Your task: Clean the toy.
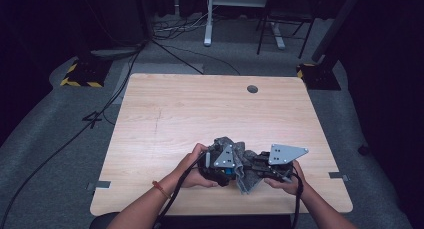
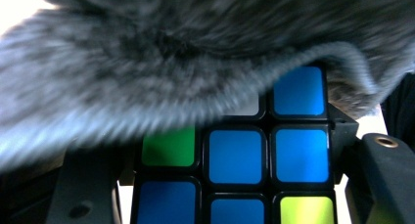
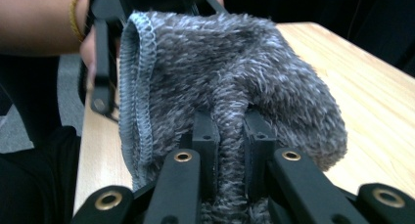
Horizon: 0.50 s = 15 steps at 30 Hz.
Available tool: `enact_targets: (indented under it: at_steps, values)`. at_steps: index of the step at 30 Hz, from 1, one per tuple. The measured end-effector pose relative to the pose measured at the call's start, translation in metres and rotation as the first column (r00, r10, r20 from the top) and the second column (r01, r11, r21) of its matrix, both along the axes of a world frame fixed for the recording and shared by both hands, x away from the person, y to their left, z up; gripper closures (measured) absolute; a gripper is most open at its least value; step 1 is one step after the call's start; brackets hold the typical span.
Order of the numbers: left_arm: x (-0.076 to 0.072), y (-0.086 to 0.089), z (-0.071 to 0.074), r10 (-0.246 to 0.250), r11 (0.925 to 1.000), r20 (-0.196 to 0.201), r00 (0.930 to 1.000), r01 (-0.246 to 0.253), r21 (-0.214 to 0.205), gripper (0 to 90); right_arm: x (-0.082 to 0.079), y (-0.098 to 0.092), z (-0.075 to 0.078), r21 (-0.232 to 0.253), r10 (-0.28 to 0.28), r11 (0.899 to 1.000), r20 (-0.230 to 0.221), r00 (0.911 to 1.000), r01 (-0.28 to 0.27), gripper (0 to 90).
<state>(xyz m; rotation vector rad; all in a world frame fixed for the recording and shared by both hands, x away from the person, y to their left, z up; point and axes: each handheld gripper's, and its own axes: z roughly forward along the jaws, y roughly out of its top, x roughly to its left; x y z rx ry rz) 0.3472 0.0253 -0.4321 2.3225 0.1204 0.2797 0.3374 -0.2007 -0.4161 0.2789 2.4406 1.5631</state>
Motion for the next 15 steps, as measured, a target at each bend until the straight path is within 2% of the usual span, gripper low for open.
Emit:
enact_targets:
  at_steps: [2,6,10,15]
  values:
    - [0.0,-0.002,-0.002,0.003,1.0,-0.003,1.0,-0.003,0.009,33.4,0.0,0.002,0.002,0.002,0.016,1.0,0.006,0.9998,-0.016,80.0]
    - [0.002,0.0,-0.001,0.02,0.9998,0.003,0.9998,-0.02,0.006,33.5,0.001,0.004,0.001,-0.006,-0.001,1.0,0.005,1.0,0.001,80.0]
    - [0.004,0.007,0.005,0.03,0.999,0.007,0.9995,-0.03,-0.033,33.5,0.005,0.002,-0.003,-0.031,-0.035,0.999,-0.016,0.9993,0.035,79.9]
    - [0.005,0.015,0.012,0.041,0.9963,0.011,0.9991,-0.04,-0.076,33.5,0.015,-0.002,-0.015,-0.091,-0.086,0.993,-0.062,0.9943,0.081,79.8]
